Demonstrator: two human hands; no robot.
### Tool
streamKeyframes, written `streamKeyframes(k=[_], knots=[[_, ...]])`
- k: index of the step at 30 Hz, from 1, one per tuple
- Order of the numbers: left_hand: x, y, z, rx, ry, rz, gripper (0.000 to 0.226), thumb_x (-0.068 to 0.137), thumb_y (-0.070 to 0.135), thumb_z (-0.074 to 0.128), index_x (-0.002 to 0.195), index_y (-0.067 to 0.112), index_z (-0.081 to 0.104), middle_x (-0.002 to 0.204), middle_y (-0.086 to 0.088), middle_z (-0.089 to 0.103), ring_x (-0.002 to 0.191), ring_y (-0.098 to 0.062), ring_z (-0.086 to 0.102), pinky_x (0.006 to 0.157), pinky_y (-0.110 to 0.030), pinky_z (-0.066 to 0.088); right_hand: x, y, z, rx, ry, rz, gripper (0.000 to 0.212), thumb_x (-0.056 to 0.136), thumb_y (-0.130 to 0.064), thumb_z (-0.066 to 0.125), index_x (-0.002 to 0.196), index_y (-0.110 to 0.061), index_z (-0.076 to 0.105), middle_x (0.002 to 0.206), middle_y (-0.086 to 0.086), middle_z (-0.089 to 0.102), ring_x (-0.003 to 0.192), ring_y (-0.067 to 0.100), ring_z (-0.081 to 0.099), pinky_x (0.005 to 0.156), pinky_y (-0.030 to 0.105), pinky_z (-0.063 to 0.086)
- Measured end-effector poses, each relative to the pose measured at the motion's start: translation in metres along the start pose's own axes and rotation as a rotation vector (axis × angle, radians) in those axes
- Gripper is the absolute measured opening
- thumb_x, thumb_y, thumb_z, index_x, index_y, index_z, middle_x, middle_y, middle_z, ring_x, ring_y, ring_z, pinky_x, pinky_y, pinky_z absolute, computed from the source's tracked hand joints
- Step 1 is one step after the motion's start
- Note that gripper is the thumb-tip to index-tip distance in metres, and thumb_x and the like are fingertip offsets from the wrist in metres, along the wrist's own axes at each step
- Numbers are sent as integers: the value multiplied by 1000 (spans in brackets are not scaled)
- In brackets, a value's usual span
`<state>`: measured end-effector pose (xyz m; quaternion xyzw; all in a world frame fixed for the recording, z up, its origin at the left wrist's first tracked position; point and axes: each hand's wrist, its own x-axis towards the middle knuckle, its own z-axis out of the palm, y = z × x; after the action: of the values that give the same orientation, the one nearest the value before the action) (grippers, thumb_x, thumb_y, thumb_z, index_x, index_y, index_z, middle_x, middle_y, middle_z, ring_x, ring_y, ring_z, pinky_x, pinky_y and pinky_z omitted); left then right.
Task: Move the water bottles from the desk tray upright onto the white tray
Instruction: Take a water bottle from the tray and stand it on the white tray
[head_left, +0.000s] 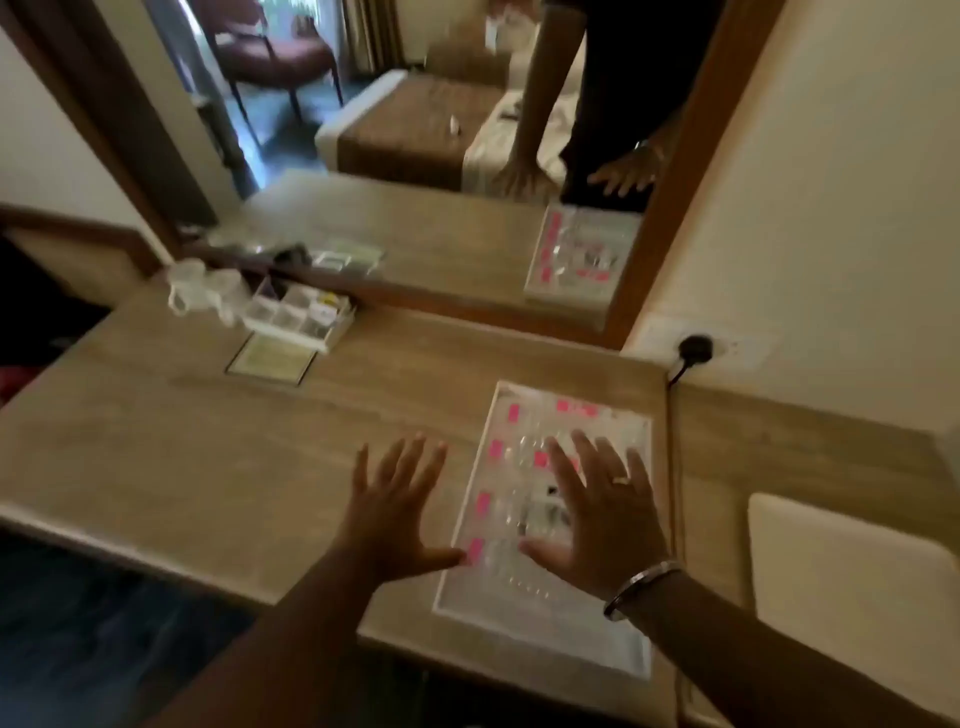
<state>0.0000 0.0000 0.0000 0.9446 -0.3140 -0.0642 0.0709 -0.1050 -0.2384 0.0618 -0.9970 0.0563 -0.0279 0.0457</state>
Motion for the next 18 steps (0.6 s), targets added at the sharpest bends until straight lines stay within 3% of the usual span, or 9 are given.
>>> streamKeyframes(k=[3,5,8,12,14,18], knots=[[-33,-21,46,51,-194,26,129,60,97,45,155,29,-8,164,-7,-4,149,-32,-4,116,-66,-5,-11,-31,44,13,-148,-97,91,61,-74,54,133,-20,40,121,9,56,103,29,56,89,46,45],[-45,-29,75,34,-268,44,134,57,96,47,153,27,-16,163,-5,-14,149,-31,-10,115,-64,-9,-18,-47,70,23,-196,-121,74,62,-65,61,120,-22,46,105,5,59,89,26,59,75,40,48],[-42,-24,95,-71,-280,59,138,53,96,46,155,17,-3,164,-12,0,148,-38,-5,111,-74,0,-11,-64,90,-34,-226,-154,52,64,-52,68,103,-23,51,95,4,58,83,26,56,68,37,44],[-36,-20,106,-64,-206,59,137,53,97,46,156,16,7,162,-7,-5,148,-36,-11,111,-69,-12,6,-75,100,-190,-247,-118,32,62,-38,75,80,-16,62,77,6,63,71,27,57,60,36,44],[-34,-21,106,-55,-190,61,137,54,98,47,156,17,5,163,-6,-7,148,-37,-11,111,-71,-12,10,-78,98,-220,-257,-118,25,66,-36,73,76,-15,63,75,6,63,71,28,58,61,36,44],[-35,-20,104,-38,-212,52,136,55,100,40,156,20,-4,162,-5,-16,147,-33,-20,111,-71,-13,9,-70,75,-118,-237,-77,29,78,-42,61,93,-18,64,94,5,65,85,26,59,73,37,43]])
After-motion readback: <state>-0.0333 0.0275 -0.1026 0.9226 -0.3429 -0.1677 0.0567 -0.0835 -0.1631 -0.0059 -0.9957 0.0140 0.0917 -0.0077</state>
